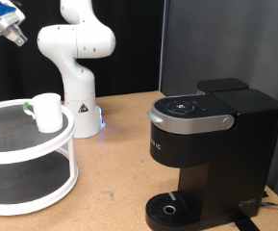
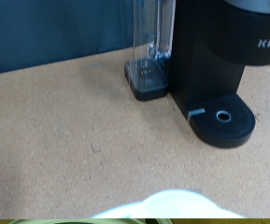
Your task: Make a cup of coffee with the keurig machine
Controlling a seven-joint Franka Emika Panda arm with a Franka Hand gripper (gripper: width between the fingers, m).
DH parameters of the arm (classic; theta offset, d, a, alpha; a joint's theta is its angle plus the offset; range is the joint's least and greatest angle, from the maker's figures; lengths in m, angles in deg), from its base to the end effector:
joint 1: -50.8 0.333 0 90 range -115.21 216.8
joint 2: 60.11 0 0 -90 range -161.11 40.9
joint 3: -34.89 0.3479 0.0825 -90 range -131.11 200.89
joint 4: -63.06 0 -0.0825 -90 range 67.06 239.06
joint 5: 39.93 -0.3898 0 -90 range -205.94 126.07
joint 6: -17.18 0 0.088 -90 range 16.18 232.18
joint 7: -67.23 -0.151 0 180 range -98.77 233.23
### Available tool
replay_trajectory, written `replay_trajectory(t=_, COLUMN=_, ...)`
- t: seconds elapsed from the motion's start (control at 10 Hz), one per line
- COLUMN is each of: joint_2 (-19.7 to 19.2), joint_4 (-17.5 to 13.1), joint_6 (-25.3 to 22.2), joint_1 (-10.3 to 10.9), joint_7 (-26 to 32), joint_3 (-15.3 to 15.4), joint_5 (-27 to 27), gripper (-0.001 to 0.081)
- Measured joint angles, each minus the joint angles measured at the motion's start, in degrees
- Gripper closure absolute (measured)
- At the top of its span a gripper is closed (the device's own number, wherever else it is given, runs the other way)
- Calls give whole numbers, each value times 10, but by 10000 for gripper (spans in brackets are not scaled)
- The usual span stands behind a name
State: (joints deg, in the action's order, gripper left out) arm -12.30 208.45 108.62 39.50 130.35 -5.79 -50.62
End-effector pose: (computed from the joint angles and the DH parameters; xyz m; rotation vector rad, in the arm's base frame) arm 0.1903 -0.2185 0.4601 -2.4241 -0.5134 -0.5066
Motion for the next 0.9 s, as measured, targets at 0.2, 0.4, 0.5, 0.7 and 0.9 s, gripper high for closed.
replay_trajectory(t=0.2, joint_2=-3, joint_4=2, joint_6=-1, joint_1=0, joint_7=8, joint_3=-10, joint_5=15, gripper=806)
replay_trajectory(t=0.4, joint_2=-12, joint_4=13, joint_6=4, joint_1=1, joint_7=23, joint_3=-19, joint_5=24, gripper=806)
replay_trajectory(t=0.5, joint_2=-14, joint_4=24, joint_6=21, joint_1=0, joint_7=32, joint_3=-22, joint_5=32, gripper=806)
replay_trajectory(t=0.7, joint_2=-15, joint_4=49, joint_6=60, joint_1=0, joint_7=41, joint_3=-27, joint_5=53, gripper=806)
replay_trajectory(t=0.9, joint_2=-16, joint_4=79, joint_6=121, joint_1=0, joint_7=42, joint_3=-33, joint_5=68, gripper=806)
